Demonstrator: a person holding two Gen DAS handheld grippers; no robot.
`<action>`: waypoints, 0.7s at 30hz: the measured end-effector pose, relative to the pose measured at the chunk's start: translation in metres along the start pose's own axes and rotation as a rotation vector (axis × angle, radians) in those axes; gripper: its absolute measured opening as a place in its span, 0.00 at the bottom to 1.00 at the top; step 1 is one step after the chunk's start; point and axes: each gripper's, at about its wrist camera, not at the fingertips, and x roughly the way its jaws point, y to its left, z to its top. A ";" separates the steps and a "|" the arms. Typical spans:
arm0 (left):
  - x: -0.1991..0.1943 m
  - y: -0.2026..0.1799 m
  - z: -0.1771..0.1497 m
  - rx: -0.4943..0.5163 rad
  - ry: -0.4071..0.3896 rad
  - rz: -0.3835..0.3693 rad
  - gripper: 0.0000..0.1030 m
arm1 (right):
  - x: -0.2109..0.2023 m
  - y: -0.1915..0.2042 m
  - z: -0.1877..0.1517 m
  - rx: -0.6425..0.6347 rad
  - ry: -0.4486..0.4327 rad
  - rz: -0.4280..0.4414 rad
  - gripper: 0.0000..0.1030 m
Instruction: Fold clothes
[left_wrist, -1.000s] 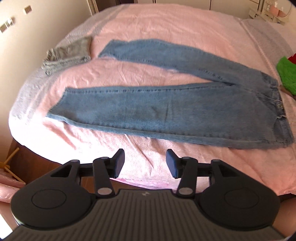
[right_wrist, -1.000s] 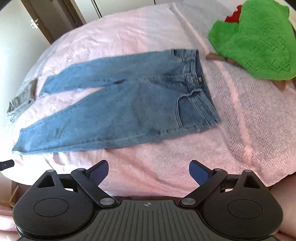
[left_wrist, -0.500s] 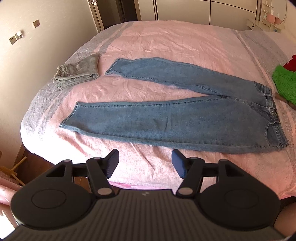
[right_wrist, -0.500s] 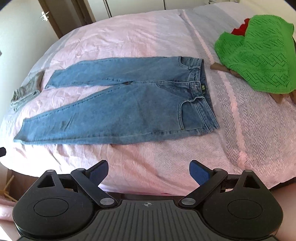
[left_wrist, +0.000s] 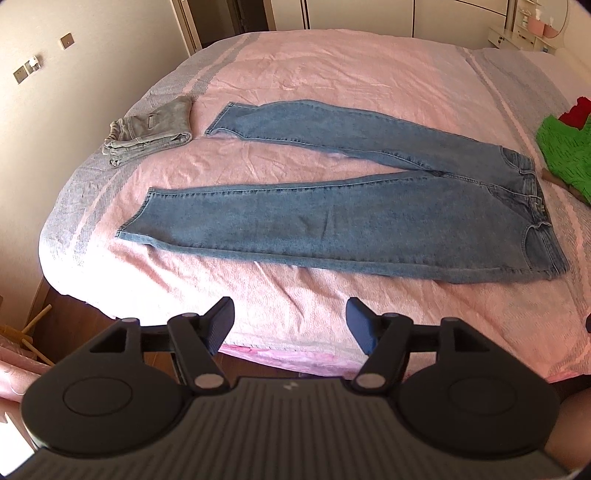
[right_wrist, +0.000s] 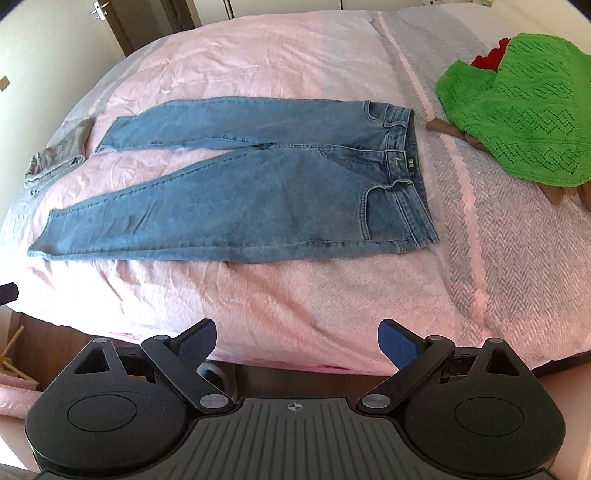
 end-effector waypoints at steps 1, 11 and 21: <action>-0.001 0.000 0.000 0.001 0.002 -0.001 0.61 | 0.000 0.000 -0.001 -0.001 0.002 0.001 0.94; -0.004 -0.004 -0.004 0.008 0.007 -0.004 0.61 | -0.001 0.000 -0.005 -0.007 0.016 0.005 0.94; -0.006 -0.014 -0.002 0.014 0.000 -0.009 0.62 | -0.007 -0.002 0.000 -0.018 -0.017 0.010 0.94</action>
